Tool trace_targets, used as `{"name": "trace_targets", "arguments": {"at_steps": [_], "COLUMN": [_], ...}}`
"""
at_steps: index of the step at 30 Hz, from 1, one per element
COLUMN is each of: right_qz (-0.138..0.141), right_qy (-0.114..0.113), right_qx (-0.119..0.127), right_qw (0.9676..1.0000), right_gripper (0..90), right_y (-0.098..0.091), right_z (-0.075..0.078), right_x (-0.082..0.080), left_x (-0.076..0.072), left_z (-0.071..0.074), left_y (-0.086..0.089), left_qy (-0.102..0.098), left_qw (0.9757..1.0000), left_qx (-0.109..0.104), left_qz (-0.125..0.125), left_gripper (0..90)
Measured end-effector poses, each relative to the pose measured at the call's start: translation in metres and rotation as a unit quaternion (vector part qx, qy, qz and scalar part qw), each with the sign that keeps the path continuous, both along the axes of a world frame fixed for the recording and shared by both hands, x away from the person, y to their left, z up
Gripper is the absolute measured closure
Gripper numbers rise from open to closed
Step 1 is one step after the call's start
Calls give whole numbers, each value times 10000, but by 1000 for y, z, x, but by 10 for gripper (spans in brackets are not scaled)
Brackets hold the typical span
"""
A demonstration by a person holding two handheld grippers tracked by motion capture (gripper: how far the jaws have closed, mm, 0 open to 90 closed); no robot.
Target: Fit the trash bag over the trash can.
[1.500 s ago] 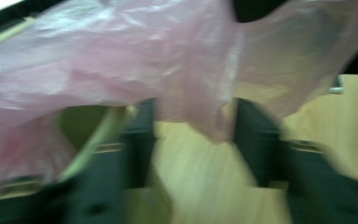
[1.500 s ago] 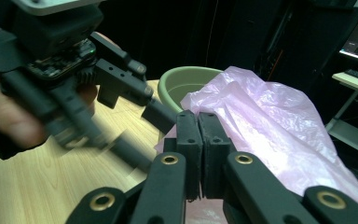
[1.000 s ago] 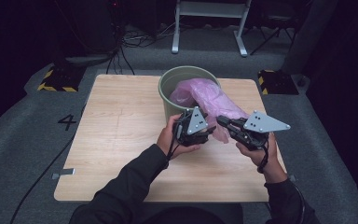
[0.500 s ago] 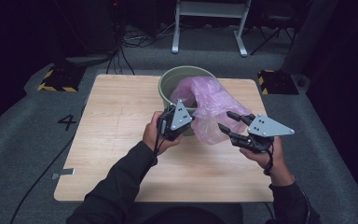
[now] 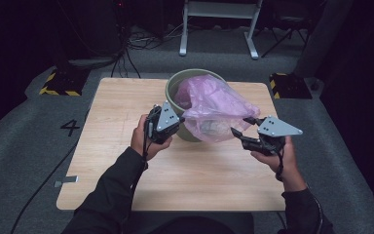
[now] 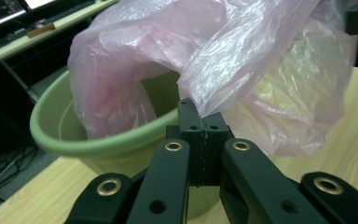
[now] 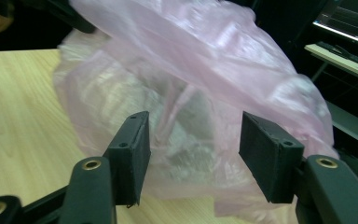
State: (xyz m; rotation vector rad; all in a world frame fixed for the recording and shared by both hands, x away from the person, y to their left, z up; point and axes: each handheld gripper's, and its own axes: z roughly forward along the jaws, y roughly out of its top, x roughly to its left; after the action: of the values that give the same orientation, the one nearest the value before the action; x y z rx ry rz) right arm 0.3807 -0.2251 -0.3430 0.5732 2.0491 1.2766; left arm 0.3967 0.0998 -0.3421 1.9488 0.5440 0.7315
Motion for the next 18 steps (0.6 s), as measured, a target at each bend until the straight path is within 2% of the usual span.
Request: {"name": "trace_targets", "arguments": {"at_steps": [4,8,10,12,14,15,18], "right_qz": [-55,-57,-32,-88,-94,-123,-156], "right_qy": [34,19,33,29,34,13,-17], "right_qx": [52,53,74,25,47,43,21], "right_qw": [10000,10000,10000,10000,9999,9999,9999], "right_gripper": [484,607,602,567,512,502,500], "right_y": [6,12,14,16,17,17,16], "right_z": [-6,-9,-10,-12,-13,-13,-13], "right_x": [7,12,14,16,17,17,17], "left_x": [-2,-2,-1,-1,-3,-4,-9], "left_z": [-7,-13,-14,-14,-13,-12,-9], "left_y": [10,21,25,29,32,32,32], "left_qy": [79,137,178,162,142,84,18], "left_qw": [10000,9999,9998,9996,9997,9997,9998], "left_qx": [46,17,-59,-121,-187,-180,-172], "left_qz": [-7,59,91,174,112,124,91], "left_gripper": [900,897,860,784,743,734,623]}}
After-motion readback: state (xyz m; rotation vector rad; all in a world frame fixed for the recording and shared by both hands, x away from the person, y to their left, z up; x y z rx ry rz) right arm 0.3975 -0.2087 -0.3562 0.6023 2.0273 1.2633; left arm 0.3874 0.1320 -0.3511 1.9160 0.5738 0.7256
